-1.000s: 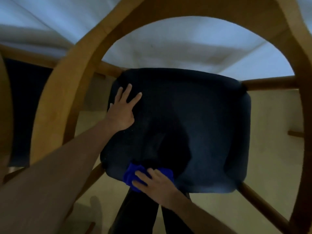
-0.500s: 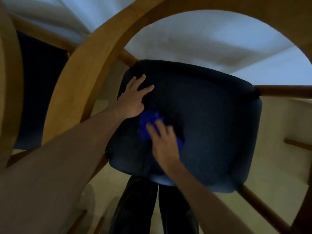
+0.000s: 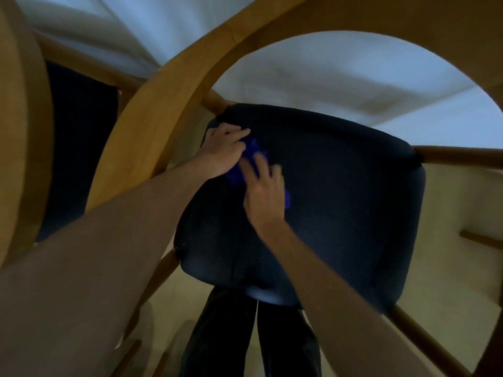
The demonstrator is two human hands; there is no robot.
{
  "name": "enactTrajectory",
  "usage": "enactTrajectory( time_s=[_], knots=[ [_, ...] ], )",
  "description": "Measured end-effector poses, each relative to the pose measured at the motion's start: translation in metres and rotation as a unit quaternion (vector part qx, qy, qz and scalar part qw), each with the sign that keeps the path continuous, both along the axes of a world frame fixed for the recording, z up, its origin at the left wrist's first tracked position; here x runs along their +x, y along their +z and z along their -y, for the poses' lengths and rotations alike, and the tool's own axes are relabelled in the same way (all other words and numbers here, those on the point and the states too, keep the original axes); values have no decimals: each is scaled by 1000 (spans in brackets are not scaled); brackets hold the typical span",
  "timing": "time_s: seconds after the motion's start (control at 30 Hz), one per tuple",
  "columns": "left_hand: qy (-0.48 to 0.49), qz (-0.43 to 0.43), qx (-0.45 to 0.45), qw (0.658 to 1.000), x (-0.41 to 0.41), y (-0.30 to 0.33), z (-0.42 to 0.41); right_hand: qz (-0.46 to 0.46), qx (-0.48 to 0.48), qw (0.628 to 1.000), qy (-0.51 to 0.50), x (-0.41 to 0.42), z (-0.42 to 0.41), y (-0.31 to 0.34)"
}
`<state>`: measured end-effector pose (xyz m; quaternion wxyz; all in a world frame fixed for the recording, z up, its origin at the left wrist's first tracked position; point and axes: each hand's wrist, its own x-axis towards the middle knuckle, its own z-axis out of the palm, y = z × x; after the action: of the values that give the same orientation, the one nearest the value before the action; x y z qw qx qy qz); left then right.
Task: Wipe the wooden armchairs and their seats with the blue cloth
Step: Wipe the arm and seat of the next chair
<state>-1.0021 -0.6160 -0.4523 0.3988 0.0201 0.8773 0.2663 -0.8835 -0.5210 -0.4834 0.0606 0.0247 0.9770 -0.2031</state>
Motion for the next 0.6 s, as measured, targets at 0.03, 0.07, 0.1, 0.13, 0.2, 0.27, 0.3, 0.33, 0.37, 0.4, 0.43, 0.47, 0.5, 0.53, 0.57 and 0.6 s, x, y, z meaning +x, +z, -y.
enactTrajectory(
  time_s=[0.03, 0.07, 0.1, 0.13, 0.2, 0.27, 0.3, 0.33, 0.37, 0.4, 0.43, 0.47, 0.5, 0.53, 0.57, 0.6],
  knots=[
    [-3, 6, -2, 1000, -3, 1, -1, 11, -9, 999, 44, 31, 17, 2],
    [-12, 10, -3, 1000, -2, 2, -1, 39, -17, 994, 101, 67, 34, 5],
    [-23, 11, -4, 1000, 1, 3, -1, 84, -31, 984, 154, 100, 46, 11],
    [-38, 9, -7, 999, 8, 5, 1, 119, -45, 975, 183, 121, 54, 14],
    [-63, -9, -10, 998, 22, 7, 10, 143, -76, 966, 202, 125, 52, 13],
    [-49, -45, -10, 998, 38, 10, 19, 133, -113, 951, 255, 108, 35, 11],
    [-21, -68, -14, 997, 49, 12, 22, 125, -132, 945, 272, 100, 22, 13],
    [12, -95, -27, 995, 63, 15, 25, 107, -145, 945, 272, 93, 8, 14],
    [38, -122, -56, 990, 79, 17, 28, 87, -148, 954, 247, 87, -8, 14],
    [49, -141, -100, 984, 99, 18, 29, 70, -140, 967, 202, 81, -24, 13],
    [49, -148, -149, 976, 120, 19, 29, 55, -118, 980, 149, 75, -41, 11],
    [50, -137, -192, 971, 141, 20, 27, 49, -85, 990, 103, 69, -56, 9],
    [51, -109, -221, 968, 163, 21, 24, 55, -51, 995, 70, 61, -69, 9],
    [48, -74, -236, 968, 183, 22, 20, 67, -23, 996, 52, 54, -79, 8],
    [36, -44, -243, 968, 202, 22, 17, 81, -6, 996, 47, 47, -85, 7],
    [22, -22, -244, 969, 218, 22, 15, 93, 4, 994, 50, 43, -88, 5]
  ],
)
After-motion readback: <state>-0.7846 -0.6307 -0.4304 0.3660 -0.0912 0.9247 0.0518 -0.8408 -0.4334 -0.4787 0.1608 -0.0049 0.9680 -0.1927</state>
